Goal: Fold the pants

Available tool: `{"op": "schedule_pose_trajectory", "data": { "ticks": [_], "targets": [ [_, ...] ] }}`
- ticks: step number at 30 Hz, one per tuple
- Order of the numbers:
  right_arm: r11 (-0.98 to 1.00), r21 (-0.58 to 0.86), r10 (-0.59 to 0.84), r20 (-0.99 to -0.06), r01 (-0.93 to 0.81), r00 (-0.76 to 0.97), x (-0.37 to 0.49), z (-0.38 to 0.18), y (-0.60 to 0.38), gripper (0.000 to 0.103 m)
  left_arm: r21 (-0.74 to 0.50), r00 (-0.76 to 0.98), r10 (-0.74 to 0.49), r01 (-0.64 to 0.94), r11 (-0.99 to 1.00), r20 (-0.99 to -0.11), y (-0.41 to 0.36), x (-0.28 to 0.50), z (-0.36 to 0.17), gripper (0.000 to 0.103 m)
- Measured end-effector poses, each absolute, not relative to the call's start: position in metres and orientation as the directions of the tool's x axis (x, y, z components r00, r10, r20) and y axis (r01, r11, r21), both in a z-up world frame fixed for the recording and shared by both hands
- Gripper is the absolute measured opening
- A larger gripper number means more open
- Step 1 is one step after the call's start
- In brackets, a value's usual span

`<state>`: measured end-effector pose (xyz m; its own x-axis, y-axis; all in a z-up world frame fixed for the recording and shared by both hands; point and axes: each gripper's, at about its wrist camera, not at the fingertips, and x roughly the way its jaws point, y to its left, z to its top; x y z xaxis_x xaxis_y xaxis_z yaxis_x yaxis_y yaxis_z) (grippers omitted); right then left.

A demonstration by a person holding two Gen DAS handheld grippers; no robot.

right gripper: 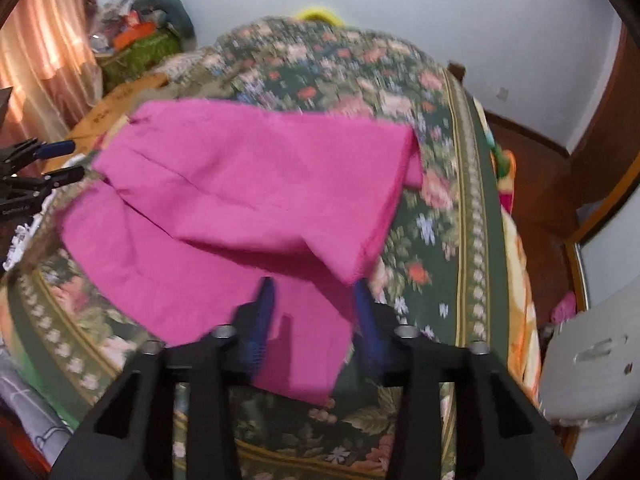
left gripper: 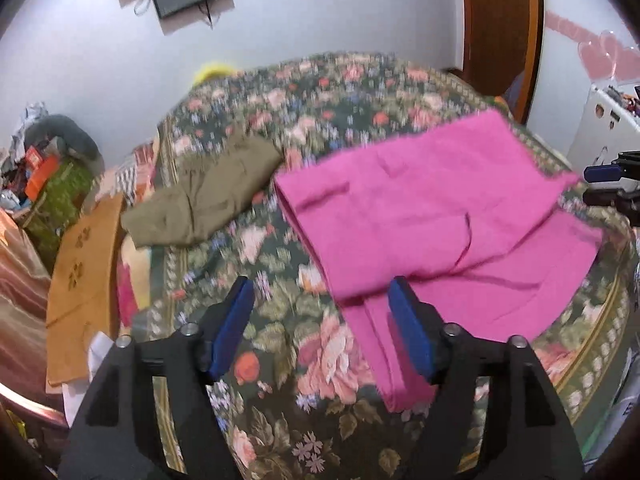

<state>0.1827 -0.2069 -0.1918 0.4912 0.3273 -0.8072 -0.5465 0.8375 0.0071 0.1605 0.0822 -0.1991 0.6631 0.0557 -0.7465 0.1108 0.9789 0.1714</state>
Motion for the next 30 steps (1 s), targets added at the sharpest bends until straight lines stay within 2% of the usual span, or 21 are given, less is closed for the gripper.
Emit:
{"op": "schedule_pose_trajectory", "data": {
  "ticks": [3, 4, 5, 7, 13, 16, 19, 21, 23, 24, 26, 30],
  "targets": [
    [0.819, 0.006, 0.363, -0.779, -0.574, 0.511, 0.178, -0.179, -0.196, 0.046, 0.181, 0.68, 0.039, 0.14, 0.973, -0.732, 0.072, 0.165, -0.187, 0.077],
    [0.81, 0.008, 0.375, -0.775, -0.586, 0.509, 0.177, -0.176, -0.191, 0.05, 0.193, 0.681, 0.037, 0.155, 0.969, -0.732, 0.065, 0.167, -0.185, 0.081],
    [0.802, 0.01, 0.386, -0.772, -0.597, 0.505, 0.177, -0.175, -0.185, 0.058, 0.202, 0.678, 0.034, 0.171, 0.964, -0.734, 0.06, 0.169, -0.186, 0.081],
    [0.788, 0.013, 0.398, -0.773, -0.616, 0.494, 0.179, -0.179, -0.173, 0.064, 0.212, 0.659, 0.023, 0.207, 0.955, -0.751, 0.05, 0.174, -0.19, 0.081],
    [0.749, -0.014, 0.359, -0.832, -0.662, 0.423, 0.189, -0.216, -0.142, 0.064, 0.204, 0.595, 0.0, 0.275, 0.94, -0.804, 0.026, 0.185, -0.212, 0.081],
    [0.751, -0.052, 0.29, -0.869, -0.659, 0.4, 0.193, -0.238, -0.129, 0.064, 0.21, 0.57, 0.005, 0.295, 0.932, -0.821, 0.016, 0.189, -0.222, 0.081],
    [0.747, -0.047, 0.299, -0.866, -0.663, 0.399, 0.197, -0.243, -0.125, 0.063, 0.23, 0.556, 0.018, 0.314, 0.921, -0.831, 0.008, 0.194, -0.23, 0.081],
    [0.748, -0.04, 0.309, -0.863, -0.663, 0.4, 0.202, -0.242, -0.124, 0.053, 0.23, 0.548, 0.018, 0.321, 0.919, -0.836, 0.006, 0.197, -0.234, 0.081],
    [0.753, -0.035, 0.314, -0.858, -0.657, 0.407, 0.206, -0.242, -0.123, 0.034, 0.242, 0.548, 0.033, 0.315, 0.918, -0.836, 0.004, 0.2, -0.237, 0.081],
    [0.757, -0.028, 0.322, -0.854, -0.653, 0.41, 0.207, -0.24, -0.124, 0.029, 0.245, 0.548, 0.039, 0.309, 0.919, -0.835, 0.003, 0.201, -0.238, 0.081],
    [0.769, -0.004, 0.336, -0.849, -0.64, 0.408, 0.213, -0.238, -0.125, 0.013, 0.251, 0.549, 0.045, 0.305, 0.919, -0.834, 0.002, 0.203, -0.239, 0.081],
    [0.795, 0.037, 0.368, -0.822, -0.606, 0.433, 0.217, -0.227, -0.133, 0.009, 0.288, 0.566, 0.075, 0.298, 0.91, -0.821, -0.001, 0.206, -0.242, 0.081]
  ]
}}
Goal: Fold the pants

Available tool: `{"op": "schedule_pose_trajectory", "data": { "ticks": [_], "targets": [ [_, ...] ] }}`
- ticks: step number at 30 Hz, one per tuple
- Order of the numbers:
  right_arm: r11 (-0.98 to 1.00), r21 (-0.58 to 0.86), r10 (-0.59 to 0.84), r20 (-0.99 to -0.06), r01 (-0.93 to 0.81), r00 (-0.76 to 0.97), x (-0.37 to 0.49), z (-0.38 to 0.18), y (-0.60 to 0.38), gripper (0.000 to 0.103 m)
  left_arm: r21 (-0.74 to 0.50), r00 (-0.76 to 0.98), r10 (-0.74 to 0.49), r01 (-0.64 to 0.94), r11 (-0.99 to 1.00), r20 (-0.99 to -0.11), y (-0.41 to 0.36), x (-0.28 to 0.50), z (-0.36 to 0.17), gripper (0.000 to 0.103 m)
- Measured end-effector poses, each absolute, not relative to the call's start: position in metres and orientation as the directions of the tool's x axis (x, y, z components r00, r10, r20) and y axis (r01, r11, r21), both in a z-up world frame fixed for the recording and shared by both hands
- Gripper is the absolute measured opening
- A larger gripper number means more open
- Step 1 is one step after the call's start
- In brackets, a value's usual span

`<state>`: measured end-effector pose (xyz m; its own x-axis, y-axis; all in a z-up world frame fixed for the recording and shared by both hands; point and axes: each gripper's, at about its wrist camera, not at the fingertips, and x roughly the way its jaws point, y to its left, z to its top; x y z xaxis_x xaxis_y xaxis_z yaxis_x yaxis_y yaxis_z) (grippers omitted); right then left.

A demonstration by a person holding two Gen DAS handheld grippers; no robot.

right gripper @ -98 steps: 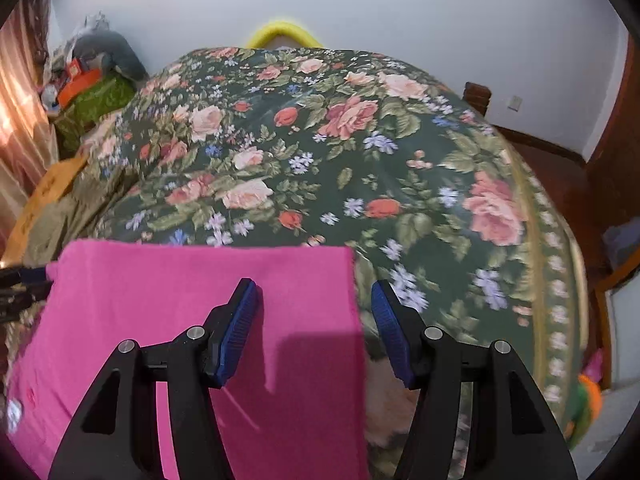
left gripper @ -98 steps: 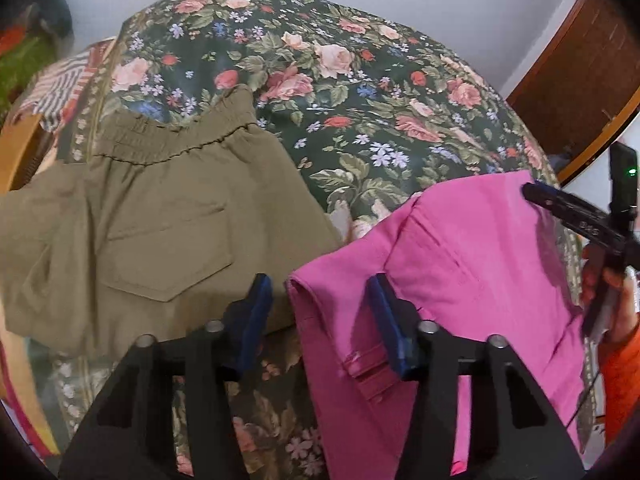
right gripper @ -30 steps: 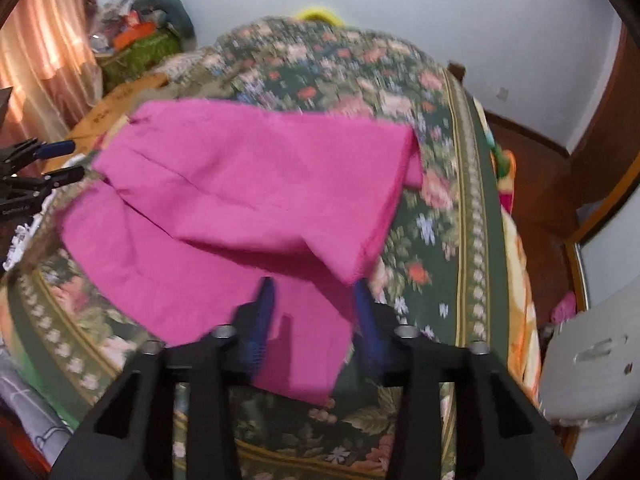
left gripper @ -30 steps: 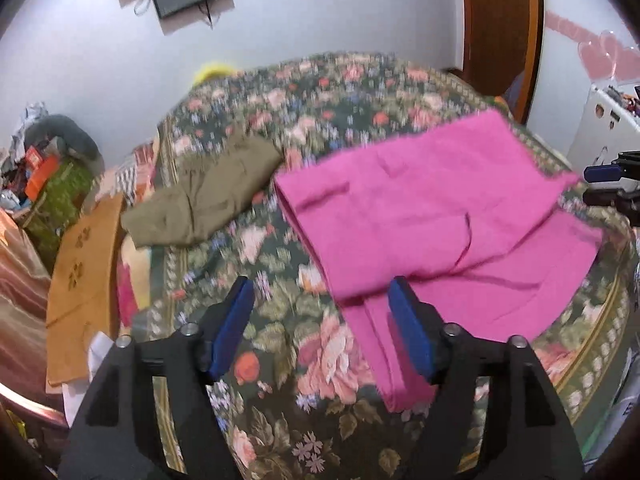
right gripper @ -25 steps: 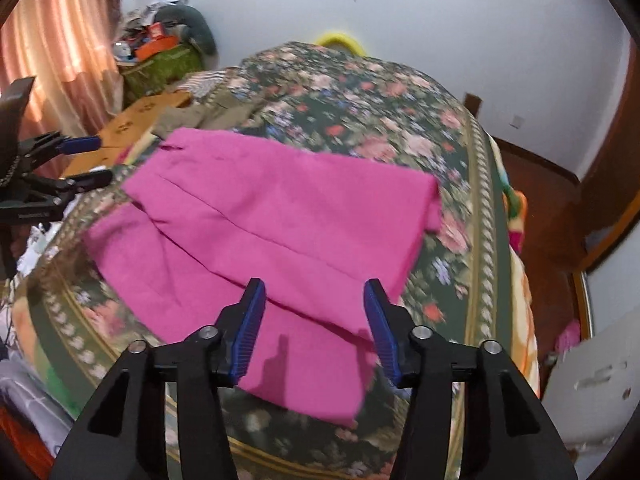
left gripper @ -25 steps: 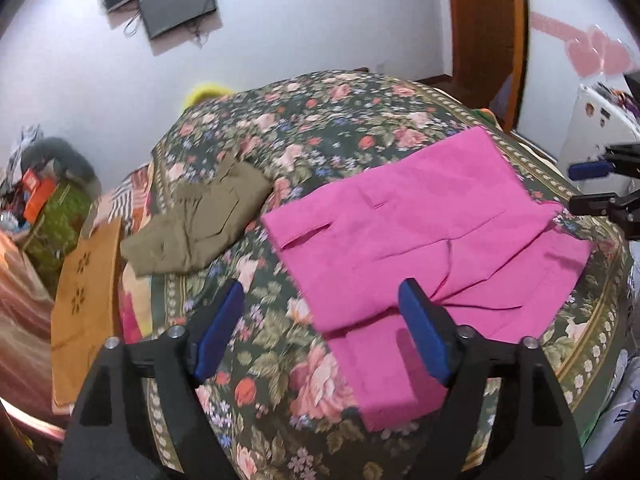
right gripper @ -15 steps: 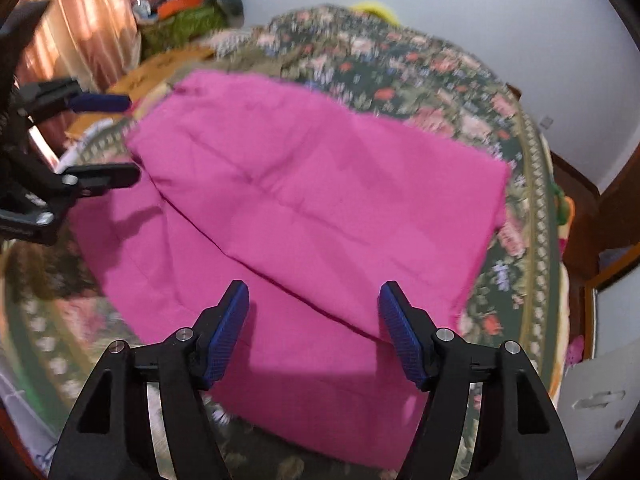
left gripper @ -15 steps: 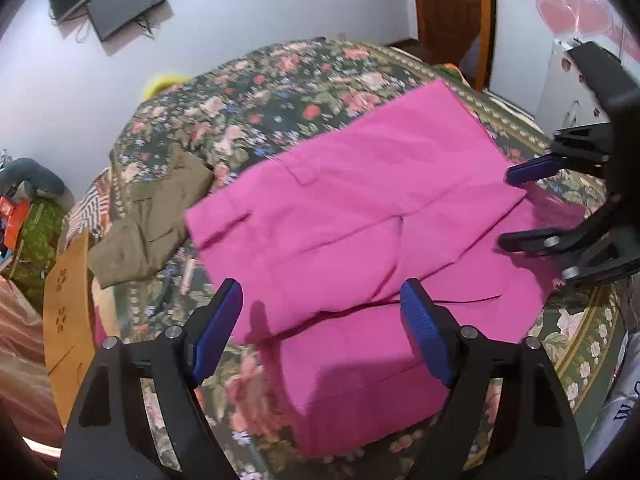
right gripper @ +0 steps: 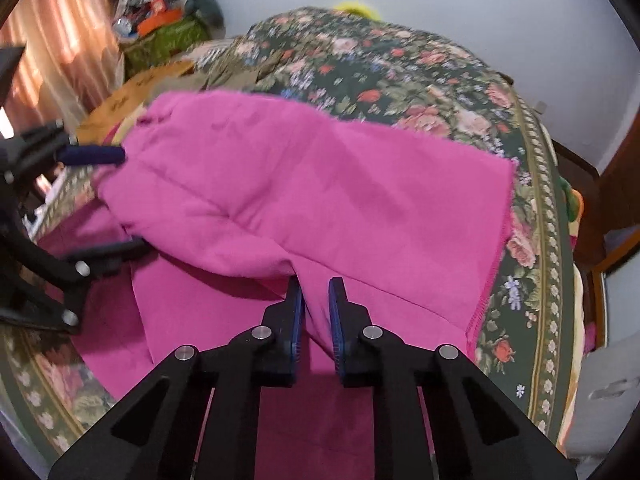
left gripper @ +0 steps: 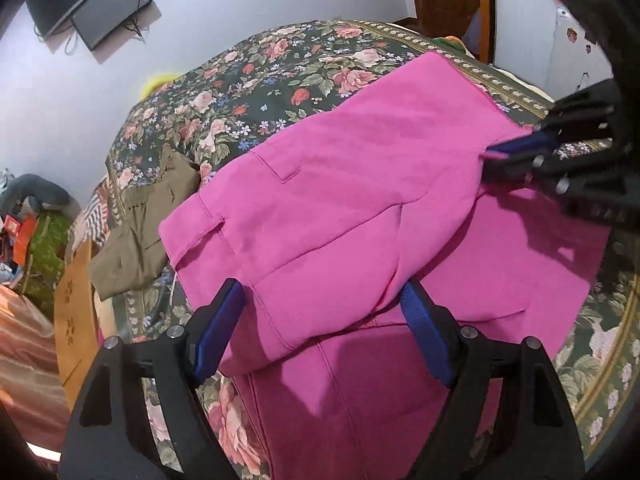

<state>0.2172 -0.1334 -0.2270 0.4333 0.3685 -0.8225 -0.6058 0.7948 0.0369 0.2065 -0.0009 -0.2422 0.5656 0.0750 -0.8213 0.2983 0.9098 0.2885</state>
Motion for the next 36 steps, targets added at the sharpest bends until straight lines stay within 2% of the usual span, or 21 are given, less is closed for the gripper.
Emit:
{"op": "schedule_pose_trajectory", "data": {
  "ticks": [1, 3, 5, 6, 8, 11, 19, 27, 30, 36],
  "targets": [
    [0.801, 0.046, 0.376, -0.815, -0.597, 0.441, 0.218, -0.224, -0.137, 0.009, 0.292, 0.568, 0.077, 0.297, 0.909, -0.819, -0.001, 0.207, -0.242, 0.079],
    [0.808, 0.066, 0.39, -0.805, -0.586, 0.447, 0.219, -0.22, -0.142, 0.007, 0.287, 0.564, 0.073, 0.3, 0.91, -0.822, -0.001, 0.207, -0.242, 0.067],
    [0.811, 0.083, 0.402, -0.798, -0.579, 0.448, 0.22, -0.215, -0.147, 0.007, 0.267, 0.555, 0.057, 0.306, 0.914, -0.83, 0.001, 0.207, -0.241, 0.05],
    [0.812, 0.091, 0.41, -0.792, -0.577, 0.452, 0.22, -0.213, -0.149, 0.006, 0.249, 0.549, 0.04, 0.311, 0.917, -0.835, 0.001, 0.207, -0.24, 0.046],
    [0.809, 0.104, 0.424, -0.784, -0.578, 0.453, 0.218, -0.207, -0.151, 0.006, 0.23, 0.547, 0.021, 0.317, 0.92, -0.837, 0.0, 0.206, -0.237, 0.024],
    [0.802, 0.103, 0.441, -0.767, -0.589, 0.466, 0.211, -0.199, -0.151, 0.006, 0.249, 0.582, 0.028, 0.304, 0.92, -0.813, -0.001, 0.202, -0.227, 0.016],
    [0.786, 0.125, 0.47, -0.758, -0.606, 0.453, 0.182, -0.192, -0.152, 0.005, 0.2, 0.608, -0.031, 0.308, 0.93, -0.794, 0.007, 0.18, -0.201, 0.013],
    [0.777, 0.118, 0.462, -0.775, -0.618, 0.432, 0.155, -0.199, -0.153, 0.005, 0.144, 0.572, -0.07, 0.321, 0.936, -0.818, 0.009, 0.147, -0.213, 0.012],
    [0.786, 0.116, 0.448, -0.784, -0.608, 0.429, 0.153, -0.206, -0.157, 0.005, 0.121, 0.556, -0.085, 0.324, 0.938, -0.827, 0.007, 0.138, -0.218, 0.006],
    [0.808, 0.145, 0.432, -0.805, -0.572, 0.407, 0.148, -0.22, -0.169, 0.005, 0.086, 0.519, -0.102, 0.327, 0.941, -0.849, 0.006, 0.13, -0.224, 0.006]
  ]
}}
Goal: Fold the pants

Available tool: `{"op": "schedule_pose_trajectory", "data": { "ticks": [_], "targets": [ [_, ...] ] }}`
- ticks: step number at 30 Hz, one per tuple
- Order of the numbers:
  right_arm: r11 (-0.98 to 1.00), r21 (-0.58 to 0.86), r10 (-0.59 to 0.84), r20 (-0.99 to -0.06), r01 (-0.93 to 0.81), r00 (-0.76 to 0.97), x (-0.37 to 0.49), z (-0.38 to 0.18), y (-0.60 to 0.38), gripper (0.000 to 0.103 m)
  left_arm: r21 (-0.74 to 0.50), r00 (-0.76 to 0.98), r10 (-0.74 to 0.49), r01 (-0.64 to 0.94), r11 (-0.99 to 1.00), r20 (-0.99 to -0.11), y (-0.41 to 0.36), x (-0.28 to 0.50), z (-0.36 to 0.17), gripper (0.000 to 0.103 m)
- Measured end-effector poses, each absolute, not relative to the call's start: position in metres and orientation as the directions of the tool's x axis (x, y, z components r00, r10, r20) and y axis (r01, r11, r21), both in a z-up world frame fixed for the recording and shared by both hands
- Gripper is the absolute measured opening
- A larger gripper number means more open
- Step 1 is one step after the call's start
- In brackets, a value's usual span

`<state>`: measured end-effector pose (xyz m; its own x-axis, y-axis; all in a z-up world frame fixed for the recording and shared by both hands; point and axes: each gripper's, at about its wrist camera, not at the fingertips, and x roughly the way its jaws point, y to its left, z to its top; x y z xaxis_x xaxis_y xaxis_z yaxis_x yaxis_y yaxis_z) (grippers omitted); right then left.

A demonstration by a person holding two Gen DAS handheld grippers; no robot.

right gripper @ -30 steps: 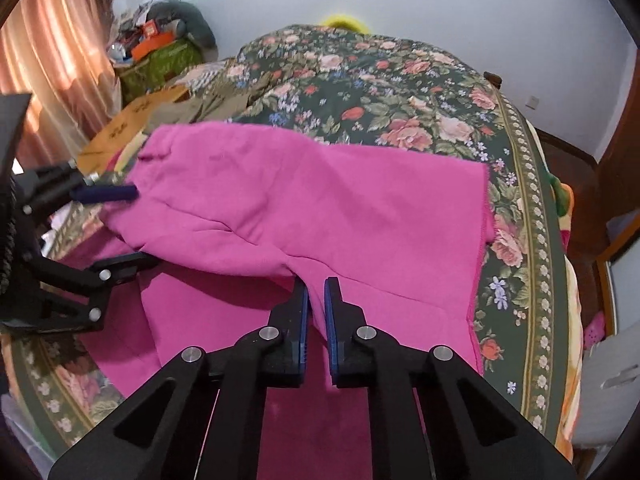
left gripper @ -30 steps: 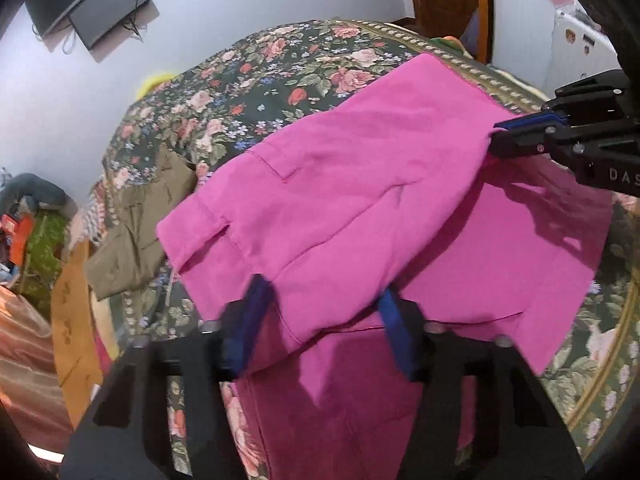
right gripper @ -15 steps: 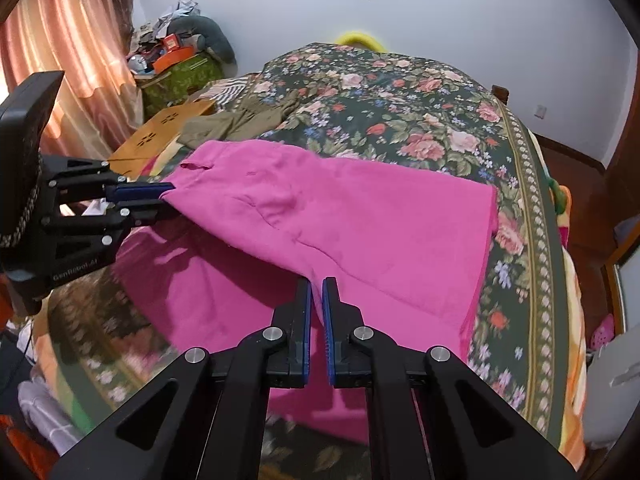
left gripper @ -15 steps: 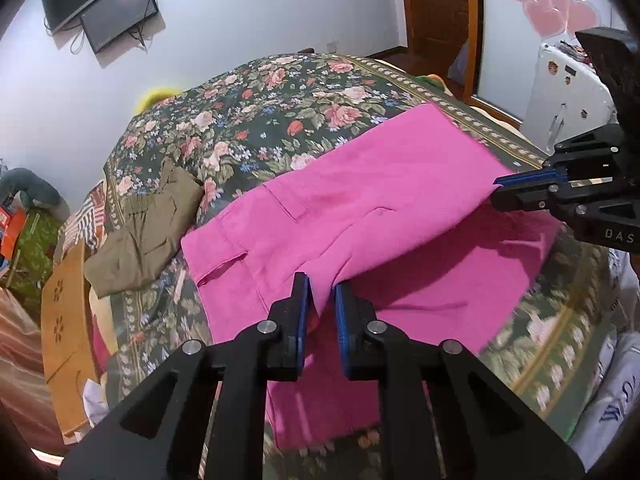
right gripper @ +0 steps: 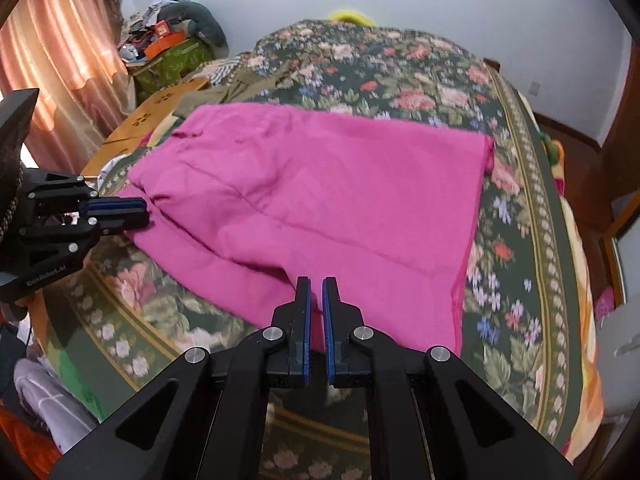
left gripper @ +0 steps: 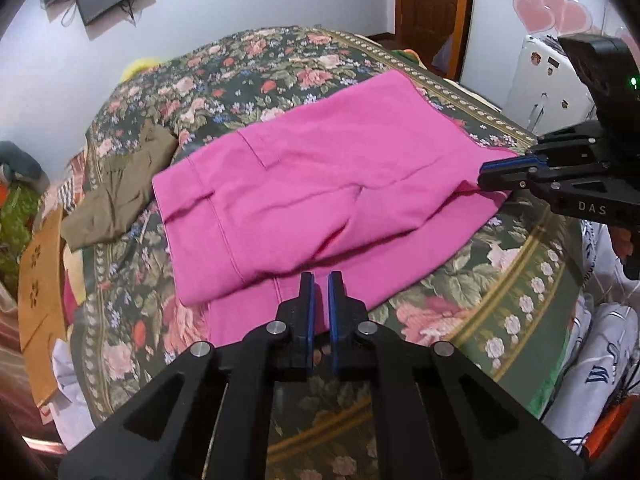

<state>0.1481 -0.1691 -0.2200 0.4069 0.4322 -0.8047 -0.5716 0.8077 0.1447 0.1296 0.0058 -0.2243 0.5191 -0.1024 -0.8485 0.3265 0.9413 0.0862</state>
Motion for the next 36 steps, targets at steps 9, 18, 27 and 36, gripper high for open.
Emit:
{"op": "schedule_pose_trajectory", "data": {
  "ticks": [9, 18, 27, 36],
  "targets": [
    [0.849, 0.243, 0.462, -0.772, -0.47, 0.436, 0.151, -0.206, -0.208, 0.007, -0.026, 0.556, -0.113, 0.162, 0.986, -0.823, 0.059, 0.135, -0.194, 0.031],
    [0.911, 0.266, 0.396, -0.777, -0.314, 0.489, 0.161, -0.21, -0.248, 0.031, -0.103, 0.501, -0.11, 0.041, 0.994, -0.859, 0.091, 0.15, -0.214, 0.048],
    [0.853, 0.171, 0.413, -0.798, -0.493, 0.439, 0.148, -0.208, -0.198, 0.048, 0.026, 0.521, -0.08, 0.192, 0.981, -0.85, 0.042, 0.151, -0.21, 0.062],
    [0.734, -0.072, 0.337, -0.825, -0.675, 0.454, 0.148, -0.233, -0.126, 0.048, 0.09, 0.488, -0.053, 0.265, 0.96, -0.872, 0.018, 0.158, -0.224, 0.069]
  ]
}}
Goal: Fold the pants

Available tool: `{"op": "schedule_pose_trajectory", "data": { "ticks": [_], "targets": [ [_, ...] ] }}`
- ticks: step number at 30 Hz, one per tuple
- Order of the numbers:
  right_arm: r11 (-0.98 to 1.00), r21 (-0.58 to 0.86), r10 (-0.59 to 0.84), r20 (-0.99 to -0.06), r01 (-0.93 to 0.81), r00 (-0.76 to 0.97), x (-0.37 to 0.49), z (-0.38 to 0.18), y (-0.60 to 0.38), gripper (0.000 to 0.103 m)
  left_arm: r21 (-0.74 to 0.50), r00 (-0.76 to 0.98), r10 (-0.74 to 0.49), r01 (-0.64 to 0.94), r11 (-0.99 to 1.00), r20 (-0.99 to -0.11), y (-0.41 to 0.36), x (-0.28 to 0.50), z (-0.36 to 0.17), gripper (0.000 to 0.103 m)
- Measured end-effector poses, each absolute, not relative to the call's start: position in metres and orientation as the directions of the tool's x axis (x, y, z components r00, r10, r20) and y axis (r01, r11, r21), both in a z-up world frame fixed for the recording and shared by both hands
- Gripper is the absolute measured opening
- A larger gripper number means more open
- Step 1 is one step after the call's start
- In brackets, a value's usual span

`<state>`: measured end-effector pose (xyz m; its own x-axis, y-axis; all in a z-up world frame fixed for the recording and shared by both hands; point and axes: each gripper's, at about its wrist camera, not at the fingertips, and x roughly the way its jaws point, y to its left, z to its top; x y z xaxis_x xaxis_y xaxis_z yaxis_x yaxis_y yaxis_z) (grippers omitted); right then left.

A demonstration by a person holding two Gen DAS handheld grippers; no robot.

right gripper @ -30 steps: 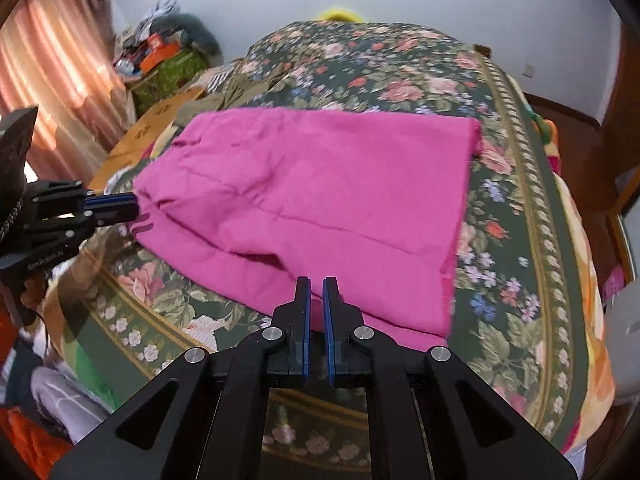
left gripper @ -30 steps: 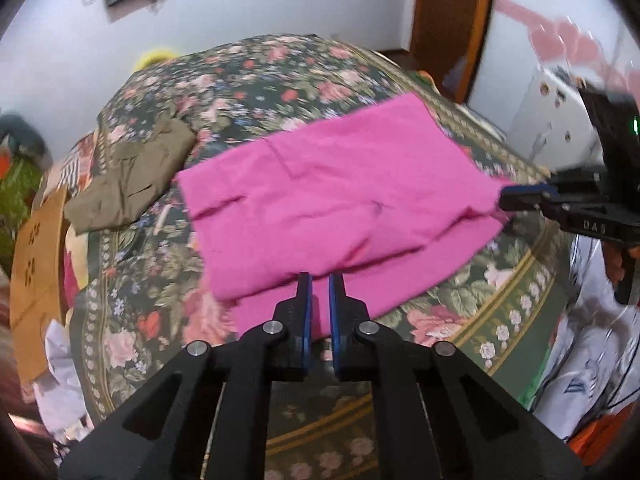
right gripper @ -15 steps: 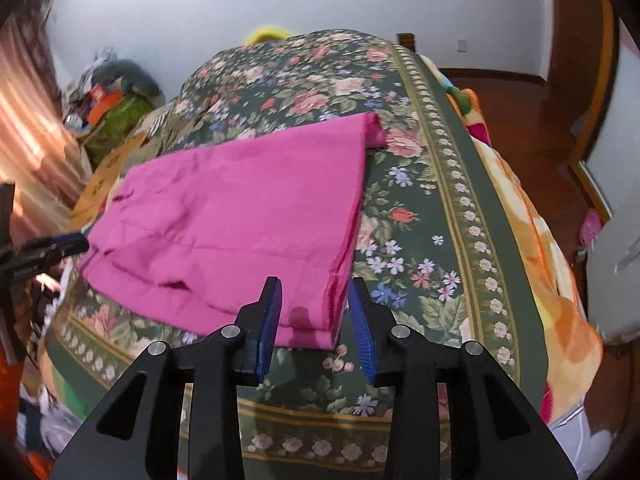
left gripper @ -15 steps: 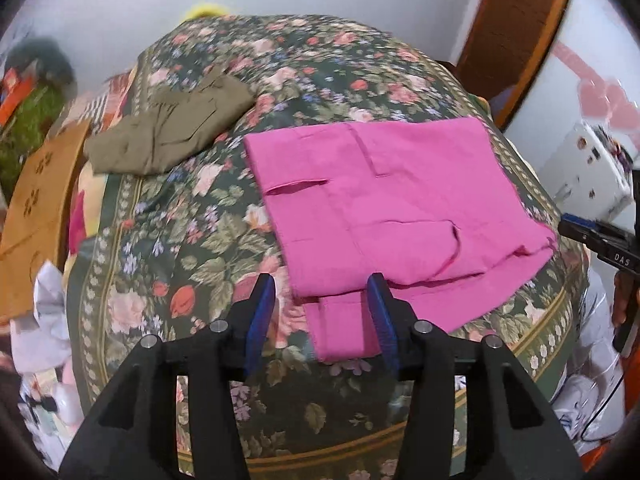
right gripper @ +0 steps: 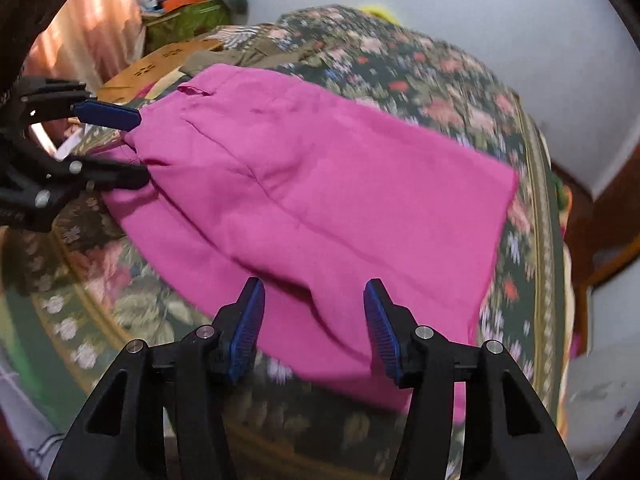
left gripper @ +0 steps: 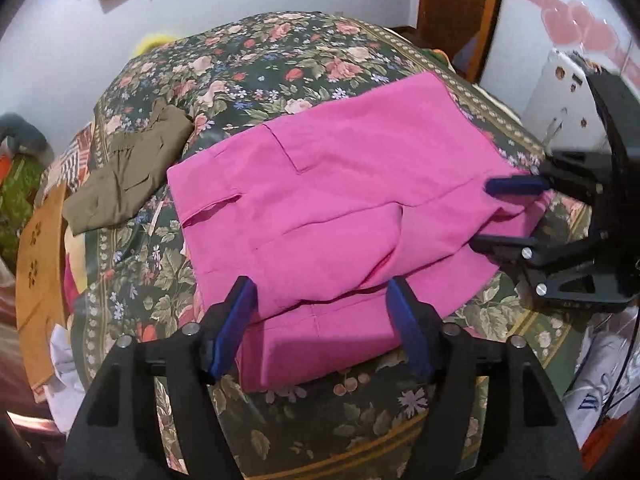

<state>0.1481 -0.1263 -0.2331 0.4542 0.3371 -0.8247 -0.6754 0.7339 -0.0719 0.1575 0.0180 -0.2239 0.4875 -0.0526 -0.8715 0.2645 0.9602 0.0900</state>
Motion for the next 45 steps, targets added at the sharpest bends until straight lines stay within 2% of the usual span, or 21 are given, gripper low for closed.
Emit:
{"op": "schedule_pose_trajectory", "data": {
  "ticks": [3, 4, 7, 12, 15, 17, 20, 32, 39, 42, 44, 45],
  "targets": [
    [0.713, -0.081, 0.348, -0.821, -0.697, 0.452, 0.154, -0.231, -0.123, 0.048, 0.125, 0.493, -0.039, 0.294, 0.948, -0.869, 0.011, 0.157, -0.228, 0.069],
    [0.708, -0.072, 0.355, -0.824, -0.703, 0.442, 0.156, -0.231, -0.123, 0.043, 0.128, 0.499, -0.043, 0.304, 0.944, -0.866, 0.009, 0.156, -0.228, 0.069],
    [0.7, -0.038, 0.383, -0.823, -0.713, 0.42, 0.162, -0.231, -0.123, 0.011, 0.149, 0.522, -0.054, 0.339, 0.929, -0.851, 0.003, 0.156, -0.228, 0.069],
    [0.722, 0.021, 0.45, -0.773, -0.692, 0.446, 0.162, -0.221, -0.129, 0.007, 0.211, 0.537, -0.03, 0.382, 0.9, -0.843, -0.011, 0.162, -0.232, 0.066],
    [0.736, 0.055, 0.477, -0.749, -0.675, 0.46, 0.165, -0.213, -0.134, 0.007, 0.253, 0.556, -0.003, 0.383, 0.889, -0.831, -0.016, 0.167, -0.234, 0.044],
    [0.737, 0.07, 0.486, -0.745, -0.672, 0.456, 0.167, -0.21, -0.136, 0.006, 0.268, 0.57, 0.007, 0.376, 0.887, -0.822, -0.016, 0.17, -0.233, 0.018],
    [0.735, 0.064, 0.488, -0.741, -0.675, 0.461, 0.164, -0.205, -0.139, 0.006, 0.23, 0.591, -0.026, 0.354, 0.907, -0.807, -0.011, 0.171, -0.223, 0.012],
    [0.735, 0.021, 0.456, -0.755, -0.678, 0.471, 0.138, -0.207, -0.155, 0.006, 0.238, 0.576, -0.047, 0.41, 0.881, -0.816, -0.031, 0.139, -0.222, 0.012],
    [0.73, 0.009, 0.416, -0.8, -0.684, 0.433, 0.131, -0.224, -0.154, 0.006, 0.225, 0.527, -0.035, 0.421, 0.879, -0.849, -0.034, 0.133, -0.234, 0.012],
    [0.734, 0.026, 0.399, -0.825, -0.679, 0.4, 0.133, -0.227, -0.156, 0.009, 0.208, 0.512, -0.039, 0.416, 0.885, -0.858, -0.032, 0.129, -0.23, 0.02],
    [0.745, 0.036, 0.387, -0.837, -0.666, 0.387, 0.134, -0.223, -0.158, 0.02, 0.159, 0.492, -0.071, 0.41, 0.898, -0.868, -0.025, 0.128, -0.224, 0.034],
    [0.747, 0.055, 0.395, -0.839, -0.662, 0.375, 0.134, -0.22, -0.161, 0.024, 0.126, 0.486, -0.097, 0.405, 0.905, -0.869, -0.02, 0.126, -0.22, 0.036]
  ]
}}
